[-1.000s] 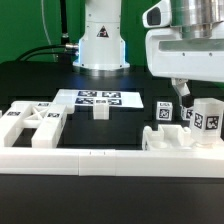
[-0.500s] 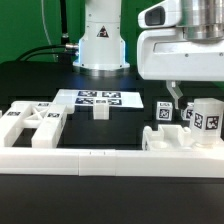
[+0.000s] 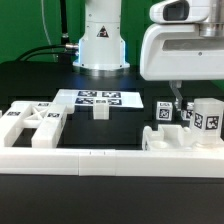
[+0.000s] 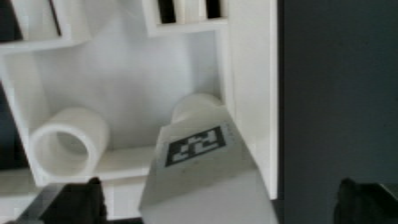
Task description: Assemble chair
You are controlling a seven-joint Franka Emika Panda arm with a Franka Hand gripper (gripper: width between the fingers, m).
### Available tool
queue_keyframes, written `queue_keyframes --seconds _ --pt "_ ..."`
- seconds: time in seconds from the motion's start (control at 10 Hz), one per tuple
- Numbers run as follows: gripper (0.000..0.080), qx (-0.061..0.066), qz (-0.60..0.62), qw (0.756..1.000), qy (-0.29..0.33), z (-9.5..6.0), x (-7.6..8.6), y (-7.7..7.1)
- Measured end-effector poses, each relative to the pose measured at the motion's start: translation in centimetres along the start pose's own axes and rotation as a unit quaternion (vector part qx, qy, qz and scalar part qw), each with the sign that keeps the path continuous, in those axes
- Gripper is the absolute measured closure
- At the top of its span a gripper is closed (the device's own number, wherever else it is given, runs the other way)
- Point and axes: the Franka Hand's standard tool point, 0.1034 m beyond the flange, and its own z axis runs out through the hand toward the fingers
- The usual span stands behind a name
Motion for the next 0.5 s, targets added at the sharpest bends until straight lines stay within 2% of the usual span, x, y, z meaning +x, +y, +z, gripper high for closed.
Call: queue_keyframes --seconds 0.3,0.4,0.5 --pt "0.0150 0.000 -0.092 0.996 -0.001 0.17 0.01 0.53" --pt "0.0257 0.000 -0.088 0.996 -0.001 0.17 0.00 0.47" --pt "0.0257 0.000 -0.088 0.996 -0.001 0.17 0.00 0.48"
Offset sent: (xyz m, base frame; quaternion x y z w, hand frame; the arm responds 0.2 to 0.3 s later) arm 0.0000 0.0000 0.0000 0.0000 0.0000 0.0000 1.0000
